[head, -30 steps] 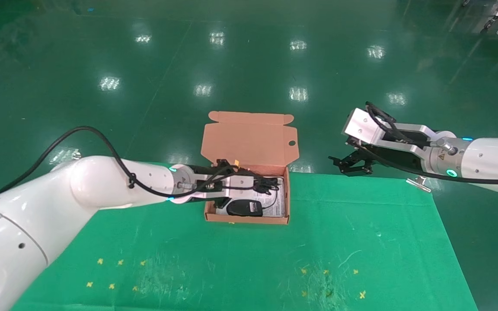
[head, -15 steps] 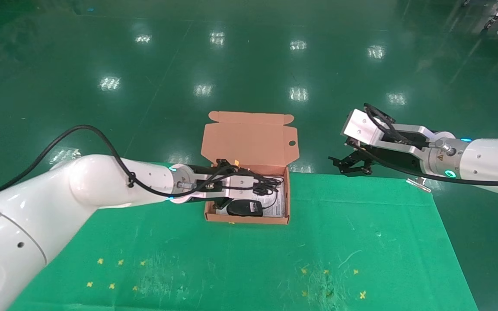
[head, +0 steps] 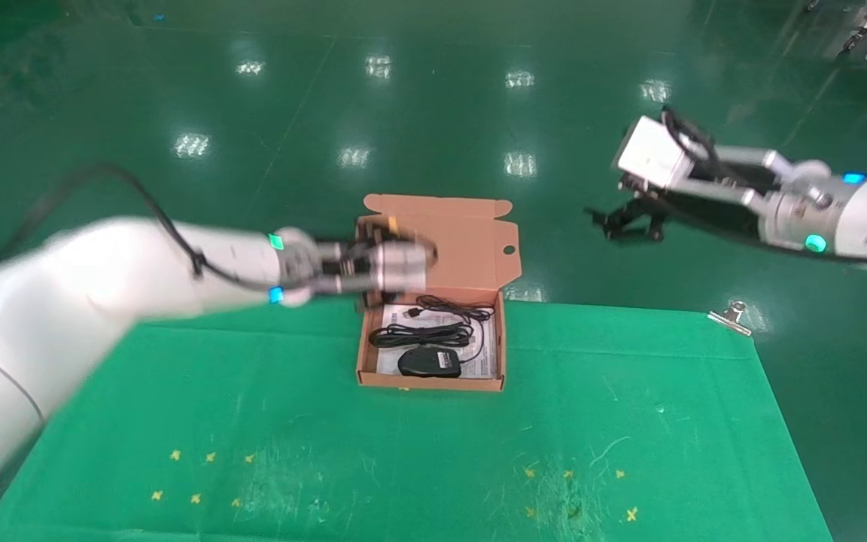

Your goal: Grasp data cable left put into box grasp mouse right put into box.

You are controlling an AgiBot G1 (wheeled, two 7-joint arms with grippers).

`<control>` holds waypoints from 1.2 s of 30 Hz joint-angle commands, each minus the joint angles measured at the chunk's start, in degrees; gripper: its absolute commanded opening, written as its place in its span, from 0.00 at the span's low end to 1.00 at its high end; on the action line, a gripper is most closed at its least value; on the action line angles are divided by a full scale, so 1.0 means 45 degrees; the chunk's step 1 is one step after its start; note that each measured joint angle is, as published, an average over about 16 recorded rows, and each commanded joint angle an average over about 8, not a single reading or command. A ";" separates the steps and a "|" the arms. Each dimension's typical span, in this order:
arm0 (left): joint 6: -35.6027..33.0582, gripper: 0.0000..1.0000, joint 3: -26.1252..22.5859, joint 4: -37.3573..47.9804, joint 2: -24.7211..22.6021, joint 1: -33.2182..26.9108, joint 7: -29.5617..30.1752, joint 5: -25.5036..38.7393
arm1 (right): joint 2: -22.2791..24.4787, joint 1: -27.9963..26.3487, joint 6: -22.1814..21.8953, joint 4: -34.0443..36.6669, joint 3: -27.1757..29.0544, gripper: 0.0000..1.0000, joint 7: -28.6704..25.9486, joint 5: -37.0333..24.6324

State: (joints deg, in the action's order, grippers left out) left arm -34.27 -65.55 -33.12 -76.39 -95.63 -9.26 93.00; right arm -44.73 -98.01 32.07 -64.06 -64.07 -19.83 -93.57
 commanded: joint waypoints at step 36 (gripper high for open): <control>-0.5280 1.00 0.5306 -0.4261 0.4409 0.3302 0.2160 -0.5384 | 0.1093 0.3470 0.5677 -0.1118 0.4950 1.00 0.1166 0.5109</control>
State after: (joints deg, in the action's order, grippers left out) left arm -57.08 -42.55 -51.56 -57.29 -81.43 0.11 69.70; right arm -39.98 -83.09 56.68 -68.95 -42.66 -14.71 -71.53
